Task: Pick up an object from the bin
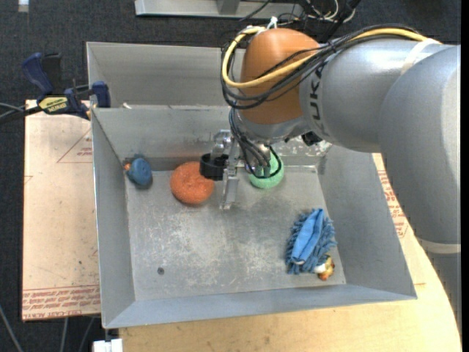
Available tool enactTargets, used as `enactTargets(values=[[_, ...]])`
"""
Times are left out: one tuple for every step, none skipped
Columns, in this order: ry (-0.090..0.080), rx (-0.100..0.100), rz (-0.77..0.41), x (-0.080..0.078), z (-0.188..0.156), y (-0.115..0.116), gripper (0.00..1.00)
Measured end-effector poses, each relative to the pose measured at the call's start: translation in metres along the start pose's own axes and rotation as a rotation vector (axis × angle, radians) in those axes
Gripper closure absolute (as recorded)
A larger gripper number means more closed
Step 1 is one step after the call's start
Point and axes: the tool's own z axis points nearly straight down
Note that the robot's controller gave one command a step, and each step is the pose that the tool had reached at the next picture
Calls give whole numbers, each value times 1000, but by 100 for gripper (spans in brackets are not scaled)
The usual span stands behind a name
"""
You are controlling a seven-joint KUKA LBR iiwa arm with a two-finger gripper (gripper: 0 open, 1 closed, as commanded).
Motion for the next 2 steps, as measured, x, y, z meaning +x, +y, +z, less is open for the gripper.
enactTargets(values=[[9,1,52,6,32,15,0],[-2,-1,-11,4,39,40,0]])
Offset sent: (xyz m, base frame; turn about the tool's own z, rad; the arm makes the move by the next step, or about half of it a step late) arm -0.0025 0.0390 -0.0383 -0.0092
